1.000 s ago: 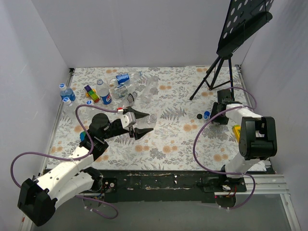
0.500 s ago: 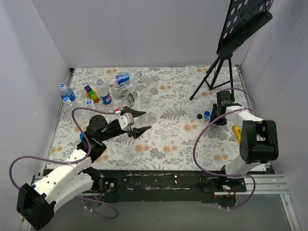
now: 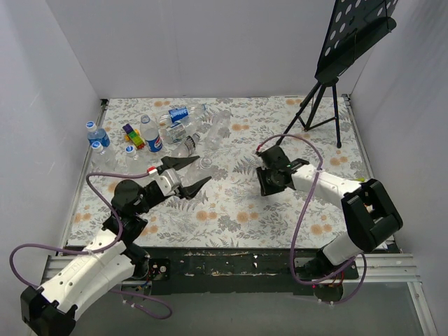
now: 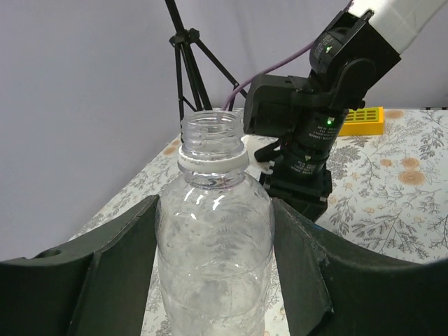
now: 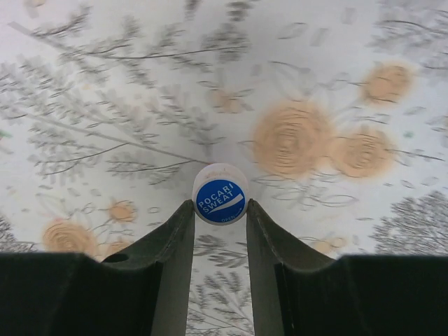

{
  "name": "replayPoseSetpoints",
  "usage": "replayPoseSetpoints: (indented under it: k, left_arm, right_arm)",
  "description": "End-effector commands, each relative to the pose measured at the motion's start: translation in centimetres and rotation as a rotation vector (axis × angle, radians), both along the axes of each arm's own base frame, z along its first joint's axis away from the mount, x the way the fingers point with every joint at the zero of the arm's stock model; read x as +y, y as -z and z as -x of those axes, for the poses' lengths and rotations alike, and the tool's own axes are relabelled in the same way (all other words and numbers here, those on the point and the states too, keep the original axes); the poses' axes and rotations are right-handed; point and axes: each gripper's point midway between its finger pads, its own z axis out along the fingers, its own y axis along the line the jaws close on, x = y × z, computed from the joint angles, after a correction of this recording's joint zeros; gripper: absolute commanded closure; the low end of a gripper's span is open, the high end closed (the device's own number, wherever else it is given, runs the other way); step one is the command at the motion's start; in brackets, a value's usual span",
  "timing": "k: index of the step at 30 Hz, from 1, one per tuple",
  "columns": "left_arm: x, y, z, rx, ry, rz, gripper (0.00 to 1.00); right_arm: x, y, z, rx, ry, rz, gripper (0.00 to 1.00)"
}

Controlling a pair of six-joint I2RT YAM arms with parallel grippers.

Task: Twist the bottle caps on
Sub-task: Place the bottle cap at the center of the board.

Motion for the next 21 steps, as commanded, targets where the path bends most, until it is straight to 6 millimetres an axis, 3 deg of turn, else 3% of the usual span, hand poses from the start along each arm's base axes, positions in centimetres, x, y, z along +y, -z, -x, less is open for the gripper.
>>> replayPoseSetpoints:
  k: [1, 5, 9, 16, 21]
  left_arm:
    - [-1.3, 1.7, 0.0, 0.042, 0.062, -0.030, 0.93]
    - [-2.7, 3.1, 0.3, 0.105, 0.138, -0.065, 0.93]
    - [-2.5, 3.3, -0.1, 0.111, 0.116, -0.063, 0.93]
    - [-1.6, 3.1, -1.4, 0.112, 0.019, -0.052, 0.94]
    - [-0.6, 2.4, -2.3, 0.108, -0.058, -0.010, 0.99]
  right_arm:
    - [4.2, -0.5, 1.8, 0.011, -0.129, 0.007, 0.67]
    - [5.5, 0.3, 3.5, 0.044, -0.196, 0.018, 0.65]
    - [5.8, 1.0, 4.5, 0.075, -0.235, 0.042, 0.59]
    - [5.7, 0.5, 4.6, 0.075, -0.233, 0.056, 0.39]
    - [6.3, -0.8, 4.1, 0.051, -0.236, 0.050, 0.34]
